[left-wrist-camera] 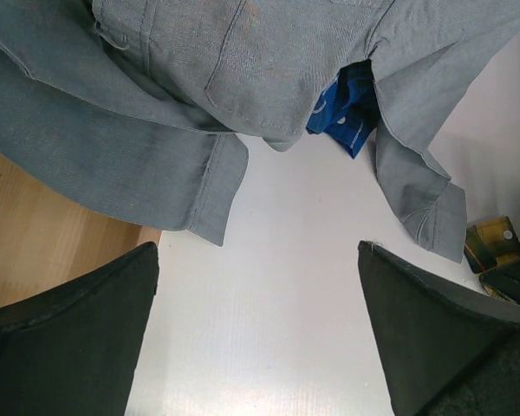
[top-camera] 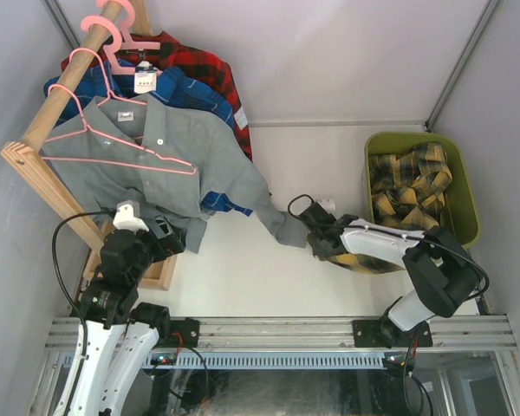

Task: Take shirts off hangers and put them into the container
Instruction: Place the shirt in the bin.

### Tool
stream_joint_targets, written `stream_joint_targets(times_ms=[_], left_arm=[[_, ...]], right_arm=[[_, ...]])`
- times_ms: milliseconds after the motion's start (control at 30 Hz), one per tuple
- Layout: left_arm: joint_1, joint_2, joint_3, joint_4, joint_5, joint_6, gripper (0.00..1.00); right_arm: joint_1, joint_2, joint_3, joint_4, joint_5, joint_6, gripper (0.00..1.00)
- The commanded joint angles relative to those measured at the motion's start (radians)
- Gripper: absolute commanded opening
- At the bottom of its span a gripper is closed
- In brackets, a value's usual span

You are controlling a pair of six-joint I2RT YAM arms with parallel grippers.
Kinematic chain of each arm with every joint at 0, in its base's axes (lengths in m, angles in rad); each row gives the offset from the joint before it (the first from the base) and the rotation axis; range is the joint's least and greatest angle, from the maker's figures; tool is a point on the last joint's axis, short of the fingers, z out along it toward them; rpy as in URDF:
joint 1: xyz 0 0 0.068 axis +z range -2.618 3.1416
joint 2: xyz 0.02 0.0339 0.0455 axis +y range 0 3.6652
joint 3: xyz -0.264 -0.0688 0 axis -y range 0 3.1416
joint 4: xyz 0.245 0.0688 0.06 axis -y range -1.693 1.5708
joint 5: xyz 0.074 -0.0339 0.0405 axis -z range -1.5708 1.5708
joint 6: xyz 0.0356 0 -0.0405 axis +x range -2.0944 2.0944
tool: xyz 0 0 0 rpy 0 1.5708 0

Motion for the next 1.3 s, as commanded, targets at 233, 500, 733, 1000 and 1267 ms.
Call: stream_joint_targets(times_ms=[233, 500, 733, 1000, 1267], left_arm=[[0.008, 0.007, -0.022, 0.045, -0.003, 0.018, 1.0], [0.008, 0.017, -0.023, 0.048, 0.008, 0.02, 1.0], [0.007, 0.001, -0.026, 0.05, 0.012, 0.02, 1.0], [0.008, 0.0, -0.024, 0.047, 0.004, 0.018, 1.0], [0.008, 0.014, -0.026, 0.051, 0.008, 0.017, 1.0]], right_arm=[[0.029, -0.651, 0.096, -0.113, 0.284, -0.07, 0.0], [-0.261, -0.774, 0.394, -0.007, 0.358, -0.374, 0.0], [-0.621, -0.489, 0.711, -0.117, 0.196, -0.359, 0.0], [-0.751, -0.216, 0.456, -0.214, -0.088, -0.307, 0.0], [-0.774, -0.227, 0.18, -0.122, -0.229, -0.296, 0.02]])
